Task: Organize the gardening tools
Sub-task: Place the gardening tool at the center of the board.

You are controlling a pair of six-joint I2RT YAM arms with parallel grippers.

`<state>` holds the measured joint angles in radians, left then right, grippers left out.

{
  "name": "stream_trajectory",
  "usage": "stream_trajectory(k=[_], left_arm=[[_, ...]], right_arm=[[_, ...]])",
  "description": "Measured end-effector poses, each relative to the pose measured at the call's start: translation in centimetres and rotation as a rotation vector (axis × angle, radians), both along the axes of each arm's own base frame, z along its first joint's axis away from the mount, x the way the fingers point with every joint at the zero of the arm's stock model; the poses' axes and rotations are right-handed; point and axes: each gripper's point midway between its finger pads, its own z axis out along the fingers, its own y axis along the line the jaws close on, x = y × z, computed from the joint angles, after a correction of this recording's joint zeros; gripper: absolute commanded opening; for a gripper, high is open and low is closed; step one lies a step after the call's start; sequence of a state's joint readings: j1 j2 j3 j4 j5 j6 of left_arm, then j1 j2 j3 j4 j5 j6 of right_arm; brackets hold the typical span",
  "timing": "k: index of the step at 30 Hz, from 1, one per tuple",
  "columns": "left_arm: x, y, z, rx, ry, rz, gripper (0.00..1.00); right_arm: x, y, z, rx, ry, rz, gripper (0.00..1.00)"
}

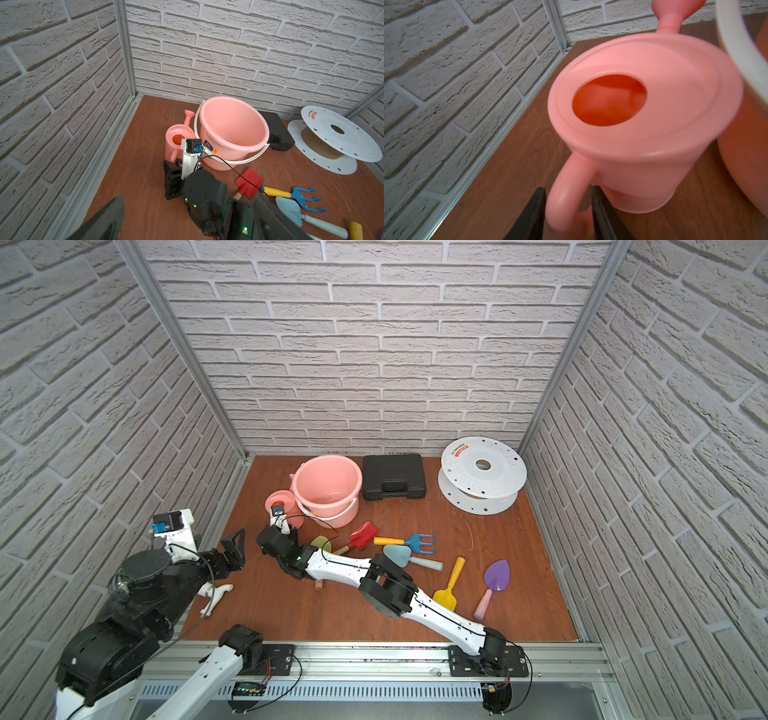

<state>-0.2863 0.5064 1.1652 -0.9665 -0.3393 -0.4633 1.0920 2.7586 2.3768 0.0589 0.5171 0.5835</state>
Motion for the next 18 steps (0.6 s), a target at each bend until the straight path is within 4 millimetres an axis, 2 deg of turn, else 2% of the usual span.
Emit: stream_trajectory(k=[2, 5, 8, 10, 12, 14, 18], left_arm=[[0.0, 0.0, 0.0, 0.0, 0.0, 0.0, 0.98], [0.0, 0.0, -0.1, 0.001, 0.002, 0.001, 0.98], [0.1, 0.0, -0.2, 0.007, 0.006, 0.001, 0.98], [0.1, 0.1, -0.3, 0.012, 0.008, 0.002, 0.98], [0.2, 0.1, -0.4, 0.016, 0.011, 0.001, 0.98], [0.3, 0.0, -0.6, 0.021, 0.014, 0.0, 0.98], [0.7, -0.1, -1.3, 0.028, 0.032, 0.0, 0.98]], right_arm=[[-0.1, 0.0, -0.4, -0.016, 0.0, 0.015, 0.67], [-0.8, -0.9, -2.2, -0.08, 0.022, 0.042, 0.74], [-2.3, -2.4, -4.0, -0.171, 0.046, 0.078, 0.8], [-3.6, -3.1, -4.2, -0.213, 0.055, 0.107, 0.86], [-5.0, -3.5, -3.2, -0.23, 0.054, 0.14, 0.89], [-6.6, -3.7, -1.0, -0.232, 0.041, 0.173, 0.91], [-9.6, -4.9, 5.2, -0.199, -0.015, 0.227, 0.92]])
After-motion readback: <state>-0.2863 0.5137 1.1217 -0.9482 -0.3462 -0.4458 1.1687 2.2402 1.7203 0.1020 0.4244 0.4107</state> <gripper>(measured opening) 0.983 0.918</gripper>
